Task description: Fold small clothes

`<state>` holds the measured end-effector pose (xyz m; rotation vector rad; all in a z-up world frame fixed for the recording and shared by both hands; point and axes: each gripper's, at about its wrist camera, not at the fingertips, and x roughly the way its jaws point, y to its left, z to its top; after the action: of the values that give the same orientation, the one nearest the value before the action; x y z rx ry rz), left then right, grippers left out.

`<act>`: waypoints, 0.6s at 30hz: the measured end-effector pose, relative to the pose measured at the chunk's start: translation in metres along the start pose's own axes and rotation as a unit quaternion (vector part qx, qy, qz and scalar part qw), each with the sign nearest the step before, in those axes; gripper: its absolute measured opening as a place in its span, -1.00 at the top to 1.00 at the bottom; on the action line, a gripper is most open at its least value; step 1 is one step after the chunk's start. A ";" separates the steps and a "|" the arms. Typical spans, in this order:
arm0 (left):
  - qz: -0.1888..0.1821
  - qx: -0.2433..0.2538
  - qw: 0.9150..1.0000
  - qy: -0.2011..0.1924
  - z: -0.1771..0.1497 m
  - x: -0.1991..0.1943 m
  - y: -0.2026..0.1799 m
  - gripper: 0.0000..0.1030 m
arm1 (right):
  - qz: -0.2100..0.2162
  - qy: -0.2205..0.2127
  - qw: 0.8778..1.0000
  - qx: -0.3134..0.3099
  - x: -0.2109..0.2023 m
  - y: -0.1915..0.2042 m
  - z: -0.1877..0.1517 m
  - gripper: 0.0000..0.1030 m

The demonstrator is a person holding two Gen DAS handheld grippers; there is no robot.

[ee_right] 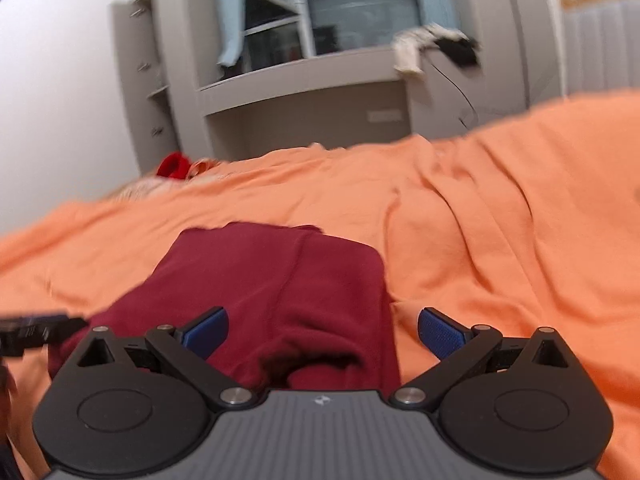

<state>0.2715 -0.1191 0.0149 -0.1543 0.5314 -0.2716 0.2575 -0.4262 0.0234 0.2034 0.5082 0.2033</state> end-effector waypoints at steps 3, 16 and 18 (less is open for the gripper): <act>-0.013 -0.012 1.000 -0.004 0.004 -0.002 0.005 -0.99 | 0.007 0.012 0.997 0.076 0.011 -0.025 0.004 -1.00; -0.088 -0.079 0.990 0.075 0.029 0.052 0.040 -0.99 | 0.049 0.071 0.980 0.180 0.054 -0.050 0.000 -0.09; -0.094 -0.082 0.988 0.091 0.025 0.063 0.040 -0.99 | 0.046 0.072 0.982 0.170 0.056 -0.046 0.001 0.07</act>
<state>0.3453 -0.0975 -0.0025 -0.3425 0.7226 -0.4283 0.3119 -0.4573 -0.0126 0.5490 0.6773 0.2221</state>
